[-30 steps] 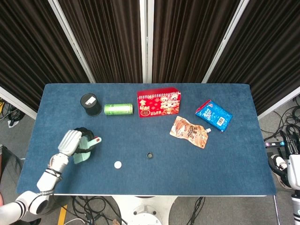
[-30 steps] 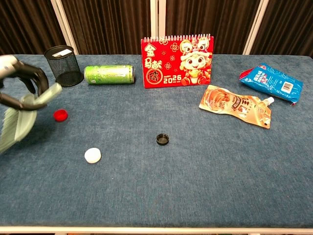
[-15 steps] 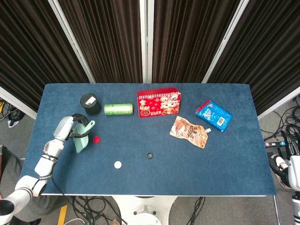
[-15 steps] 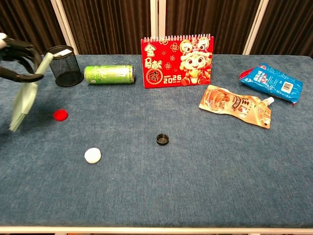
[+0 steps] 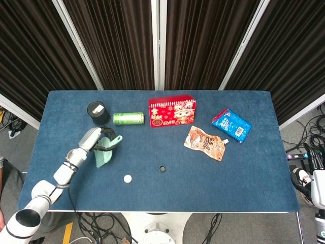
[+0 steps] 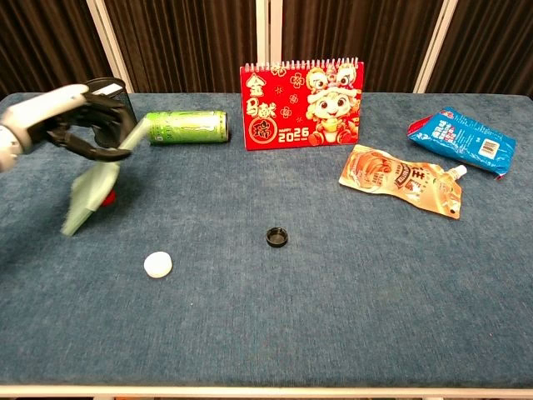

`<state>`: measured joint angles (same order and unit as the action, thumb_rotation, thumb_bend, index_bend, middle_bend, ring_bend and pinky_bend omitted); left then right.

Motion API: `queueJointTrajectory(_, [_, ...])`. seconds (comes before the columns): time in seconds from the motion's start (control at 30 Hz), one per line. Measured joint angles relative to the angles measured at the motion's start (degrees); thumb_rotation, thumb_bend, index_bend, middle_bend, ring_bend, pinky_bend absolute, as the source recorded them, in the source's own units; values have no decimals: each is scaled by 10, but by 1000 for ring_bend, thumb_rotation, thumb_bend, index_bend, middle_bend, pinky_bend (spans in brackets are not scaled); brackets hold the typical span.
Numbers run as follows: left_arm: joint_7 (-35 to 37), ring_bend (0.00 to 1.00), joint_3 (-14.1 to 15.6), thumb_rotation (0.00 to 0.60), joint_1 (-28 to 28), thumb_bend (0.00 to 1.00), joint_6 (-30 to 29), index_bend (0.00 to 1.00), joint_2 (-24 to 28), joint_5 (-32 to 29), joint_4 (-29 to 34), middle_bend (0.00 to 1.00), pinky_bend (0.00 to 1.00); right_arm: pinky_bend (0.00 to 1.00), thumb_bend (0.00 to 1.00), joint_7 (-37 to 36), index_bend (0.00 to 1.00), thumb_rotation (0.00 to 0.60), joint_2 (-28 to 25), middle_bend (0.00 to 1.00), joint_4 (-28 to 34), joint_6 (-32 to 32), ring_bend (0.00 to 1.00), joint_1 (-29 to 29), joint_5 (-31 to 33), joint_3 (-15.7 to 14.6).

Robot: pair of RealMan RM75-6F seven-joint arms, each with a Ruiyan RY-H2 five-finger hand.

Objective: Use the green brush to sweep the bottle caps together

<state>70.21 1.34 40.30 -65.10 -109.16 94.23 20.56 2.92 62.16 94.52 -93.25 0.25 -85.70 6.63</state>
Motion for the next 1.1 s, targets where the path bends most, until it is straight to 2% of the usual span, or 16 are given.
queueJointTrajectory(0.33, [46,384,26,600,58,381,-34,559,-26,36,5,585,428,0,226,1,17,600,-4,163,5,-9,0,-7,0,0])
queueJointTrajectory(0.63, [69,384,33,600,104,380,-48,560,-35,52,54,587,428,0,226,-19,17,600,-4,163,-7,-14,0,-12,1,1])
queueJointTrajectory(0.87, [66,384,14,600,119,381,-50,560,-19,32,96,588,429,0,226,-38,17,600,-3,163,-22,-17,0,-14,0,2])
queueJointTrajectory(1.1, [75,385,-8,600,111,381,-1,560,-7,-11,106,589,428,0,226,-47,17,600,-1,163,-32,-10,0,-11,-1,3])
